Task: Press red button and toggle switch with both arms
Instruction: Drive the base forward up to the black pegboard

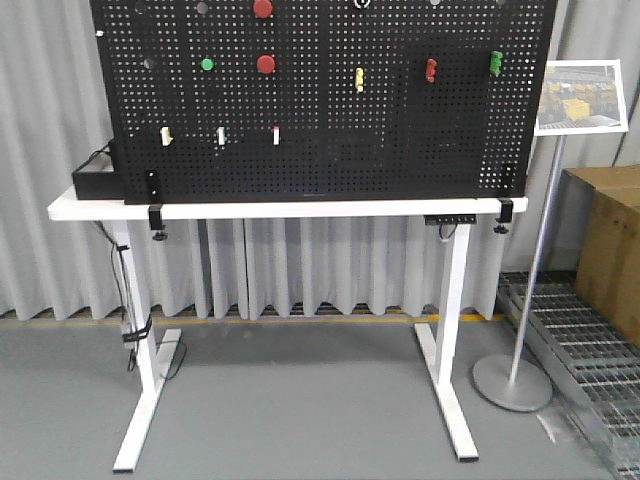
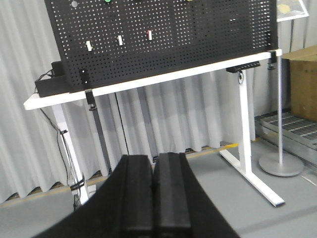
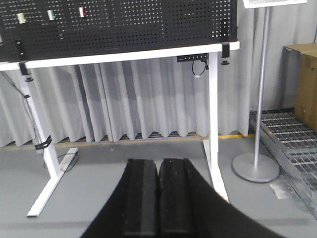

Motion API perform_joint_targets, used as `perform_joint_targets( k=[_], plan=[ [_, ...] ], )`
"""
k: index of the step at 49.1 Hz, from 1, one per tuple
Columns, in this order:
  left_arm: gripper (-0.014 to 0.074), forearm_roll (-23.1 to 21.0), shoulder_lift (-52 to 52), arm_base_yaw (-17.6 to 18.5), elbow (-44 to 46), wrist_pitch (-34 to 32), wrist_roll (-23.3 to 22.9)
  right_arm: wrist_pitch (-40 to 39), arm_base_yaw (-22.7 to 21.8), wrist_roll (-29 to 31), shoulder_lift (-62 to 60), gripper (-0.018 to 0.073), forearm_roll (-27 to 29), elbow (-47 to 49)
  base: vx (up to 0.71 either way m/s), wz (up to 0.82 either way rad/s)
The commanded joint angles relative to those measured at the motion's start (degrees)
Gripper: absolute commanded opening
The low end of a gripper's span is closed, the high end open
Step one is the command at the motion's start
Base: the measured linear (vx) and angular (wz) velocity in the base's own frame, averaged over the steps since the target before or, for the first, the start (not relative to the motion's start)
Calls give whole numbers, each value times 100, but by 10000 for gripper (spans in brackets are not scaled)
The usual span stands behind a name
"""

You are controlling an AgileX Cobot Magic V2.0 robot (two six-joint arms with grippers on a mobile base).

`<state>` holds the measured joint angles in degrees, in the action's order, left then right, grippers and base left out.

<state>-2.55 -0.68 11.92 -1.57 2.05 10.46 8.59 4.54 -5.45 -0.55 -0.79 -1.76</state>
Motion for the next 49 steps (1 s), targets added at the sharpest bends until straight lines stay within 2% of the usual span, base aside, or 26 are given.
perform_joint_targets(
  k=[1,49],
  plan=[
    [2,-13,23,-3,-195,-444,-49,-461,-14,53,-92,-3,-5,-63,52,-2],
    [2,-13,23,-3,-195,-444,-49,-453,-14,53,-92,-3,-5,-63,50,1]
  ],
)
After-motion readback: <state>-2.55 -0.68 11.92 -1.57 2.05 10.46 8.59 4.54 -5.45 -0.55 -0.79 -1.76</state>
